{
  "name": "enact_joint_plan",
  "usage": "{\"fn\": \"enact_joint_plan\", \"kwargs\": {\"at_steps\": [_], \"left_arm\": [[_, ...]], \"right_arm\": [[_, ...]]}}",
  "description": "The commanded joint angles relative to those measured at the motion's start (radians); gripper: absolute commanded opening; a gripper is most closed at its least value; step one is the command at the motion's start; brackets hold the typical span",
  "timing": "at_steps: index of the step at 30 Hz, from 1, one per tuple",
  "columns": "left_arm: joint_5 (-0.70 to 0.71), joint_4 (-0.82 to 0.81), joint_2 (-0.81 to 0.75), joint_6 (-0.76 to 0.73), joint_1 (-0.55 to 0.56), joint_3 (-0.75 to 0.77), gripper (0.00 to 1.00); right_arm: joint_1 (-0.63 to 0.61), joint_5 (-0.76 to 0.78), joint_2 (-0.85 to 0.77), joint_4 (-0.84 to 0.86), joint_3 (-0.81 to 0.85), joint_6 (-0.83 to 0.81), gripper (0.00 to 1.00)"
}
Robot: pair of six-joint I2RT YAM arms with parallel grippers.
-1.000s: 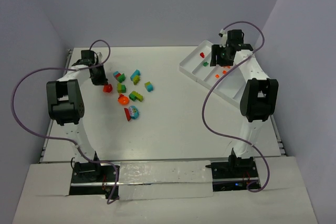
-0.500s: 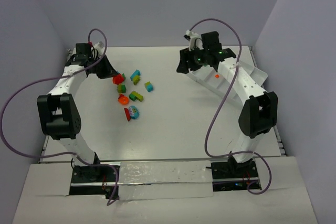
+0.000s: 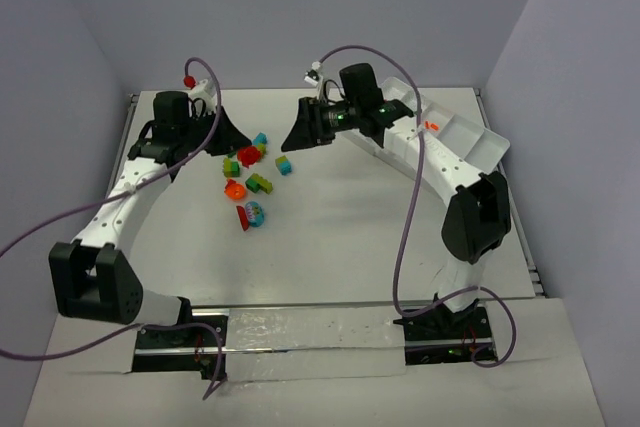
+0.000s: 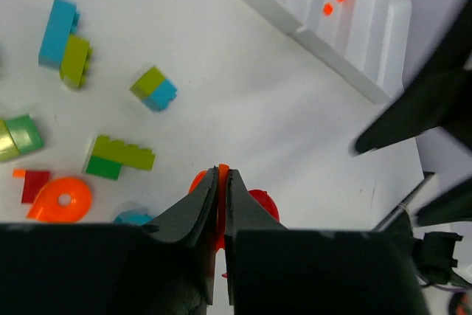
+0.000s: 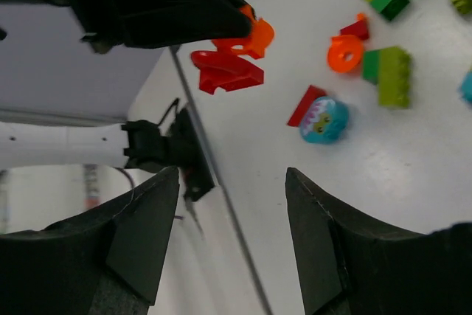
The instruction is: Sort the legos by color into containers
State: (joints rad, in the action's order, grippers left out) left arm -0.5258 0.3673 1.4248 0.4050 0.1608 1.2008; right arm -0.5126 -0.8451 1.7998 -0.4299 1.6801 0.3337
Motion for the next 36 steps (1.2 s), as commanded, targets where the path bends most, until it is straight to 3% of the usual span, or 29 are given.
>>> {"fn": "enact_joint_plan", "kwargs": {"at_steps": [1, 7, 10, 18, 25, 36], "left_arm": [[0.157, -0.164, -0.069, -0.007, 0.055, -0.006, 0.0], [0.215, -0.199, -0.047, 0.071, 0.059, 0.004, 0.0], [0.242, -0.199, -0.046, 0.094, 0.062, 0.006, 0.0], [0.23, -0.195, -0.051, 0.14, 0.065, 0.002, 0.0], [0.205, -0.185, -0.052, 0.159, 0.065, 0.011, 0.0], [0.165, -0.185, -0.04, 0.202, 0.065, 0.021, 0.0]], "right_arm": [[-0.033, -0.158, 0.037, 0.34, -0.107, 0.364, 0.67], [-0.041, -0.199, 0.066, 0.746, -0.203, 0.721, 0.68], [-0.04, -0.181, 0.073, 0.859, -0.218, 0.801, 0.7], [-0.044, -0.105, 0.114, 0.786, -0.177, 0.804, 0.73], [-0.046, -0.086, 0.136, 0.836, -0.207, 0.883, 0.71], [-0.061, -0.054, 0.177, 0.858, -0.18, 0.918, 0.6]]}}
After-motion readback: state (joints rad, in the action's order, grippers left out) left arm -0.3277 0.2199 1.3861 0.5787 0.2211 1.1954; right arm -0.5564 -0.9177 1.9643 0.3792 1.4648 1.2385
